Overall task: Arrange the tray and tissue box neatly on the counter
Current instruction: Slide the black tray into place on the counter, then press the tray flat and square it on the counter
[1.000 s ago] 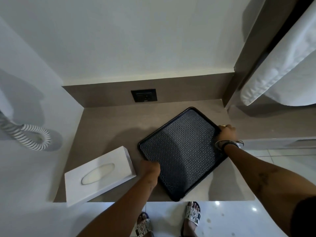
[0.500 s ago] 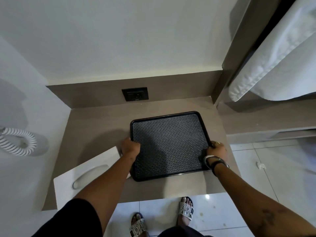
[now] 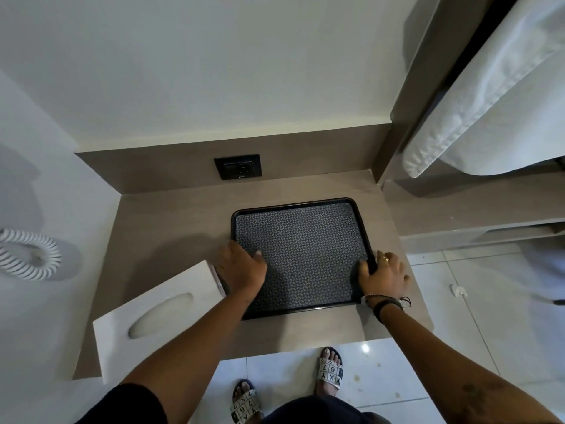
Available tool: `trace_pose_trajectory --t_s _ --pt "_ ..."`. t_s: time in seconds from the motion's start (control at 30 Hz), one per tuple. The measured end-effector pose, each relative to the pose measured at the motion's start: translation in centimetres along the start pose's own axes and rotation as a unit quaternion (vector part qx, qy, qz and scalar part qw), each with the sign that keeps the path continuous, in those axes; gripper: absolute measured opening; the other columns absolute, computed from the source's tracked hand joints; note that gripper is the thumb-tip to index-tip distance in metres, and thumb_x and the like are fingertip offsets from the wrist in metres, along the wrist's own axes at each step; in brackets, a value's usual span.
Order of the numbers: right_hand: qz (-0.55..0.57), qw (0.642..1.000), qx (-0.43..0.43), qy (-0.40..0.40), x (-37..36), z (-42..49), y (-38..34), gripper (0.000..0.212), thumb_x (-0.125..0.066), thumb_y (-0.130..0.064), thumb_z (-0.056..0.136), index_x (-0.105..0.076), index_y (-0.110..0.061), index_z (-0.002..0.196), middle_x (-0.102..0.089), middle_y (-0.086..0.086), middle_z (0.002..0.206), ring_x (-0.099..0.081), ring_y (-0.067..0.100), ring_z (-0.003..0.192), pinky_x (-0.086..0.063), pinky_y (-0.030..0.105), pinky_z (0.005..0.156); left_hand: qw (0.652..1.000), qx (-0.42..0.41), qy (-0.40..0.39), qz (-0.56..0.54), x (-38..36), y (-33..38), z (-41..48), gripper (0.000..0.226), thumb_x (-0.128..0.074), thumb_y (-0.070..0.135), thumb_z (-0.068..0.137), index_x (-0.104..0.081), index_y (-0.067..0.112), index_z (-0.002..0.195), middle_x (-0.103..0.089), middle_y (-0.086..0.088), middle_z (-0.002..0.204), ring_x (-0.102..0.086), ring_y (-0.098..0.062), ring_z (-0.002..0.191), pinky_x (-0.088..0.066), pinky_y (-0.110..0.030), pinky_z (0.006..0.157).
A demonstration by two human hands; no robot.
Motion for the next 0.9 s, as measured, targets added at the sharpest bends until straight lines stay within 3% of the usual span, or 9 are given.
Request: trace_pose_trajectory --t_s 0.13,0.2,0.27,0.37,0.9 --pt "-0.087 0.982 0.169 -0.007 -1.2 -3.2 0.2 0.080 -0.041 -0.062 0.088 -0.031 -0.017 0.154 -0.022 0.012 0.164 -0.023 0.034 0.149 -0.009 0.057 0.119 0.973 -0.217 0.033 0.070 -2.3 -0.1 -4.5 0.081 -0.035 0.056 0.096 -0.020 0.002 0.154 -0.012 -0.023 0.163 -0.014 -0.036 0.152 -0.009 -0.052 0.122" --pt "-0.096 0.961 0.258 -0.020 -2.4 -5.1 0.1 0.082 -0.040 -0.066 0.086 -0.031 -0.021 0.154 -0.020 0.009 0.165 -0.021 0.031 0.150 -0.010 0.059 0.118 0.956 -0.276 0.000 0.097 -3.9 -1.1 -6.8 0.084 -0.027 0.063 0.095 -0.016 0.006 0.156 -0.004 -0.021 0.165 -0.006 -0.035 0.153 -0.002 -0.051 0.122" --pt "-0.110 0.941 0.316 -0.041 -3.6 -6.8 0.0 0.083 -0.039 -0.070 0.086 -0.038 -0.020 0.151 -0.025 0.009 0.164 -0.026 0.032 0.149 -0.016 0.062 0.116 0.941 -0.315 -0.026 0.124 -5.2 -2.5 -8.6 0.087 -0.029 0.066 0.093 -0.020 0.006 0.156 -0.008 -0.021 0.164 -0.009 -0.036 0.153 -0.004 -0.052 0.123" --pt "-0.148 0.920 0.354 -0.072 -5.6 -8.9 0.7 0.084 -0.039 -0.073 0.087 -0.040 -0.019 0.151 -0.023 0.009 0.164 -0.025 0.034 0.149 -0.012 0.063 0.116 0.913 -0.373 -0.039 0.161 -6.4 -4.9 -10.0 0.086 -0.035 0.065 0.093 -0.028 0.004 0.153 -0.018 -0.020 0.163 -0.020 -0.036 0.151 -0.014 -0.052 0.120" --pt "-0.161 0.926 0.325 -0.108 -7.0 -9.6 0.8 0.092 -0.032 -0.079 0.086 -0.033 -0.017 0.154 -0.020 0.015 0.164 -0.017 0.039 0.151 -0.012 0.067 0.115 0.915 -0.349 -0.086 0.185 -6.4 -6.5 -9.3 0.087 -0.033 0.067 0.092 -0.021 0.009 0.156 -0.012 -0.019 0.164 -0.013 -0.036 0.152 -0.008 -0.048 0.121"
Point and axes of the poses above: each hand's wrist, its own z-axis towards the middle knuckle, its own x-axis out of the back of the hand, y = z × x, the point moved 2 cm from there along z, towards the middle knuckle
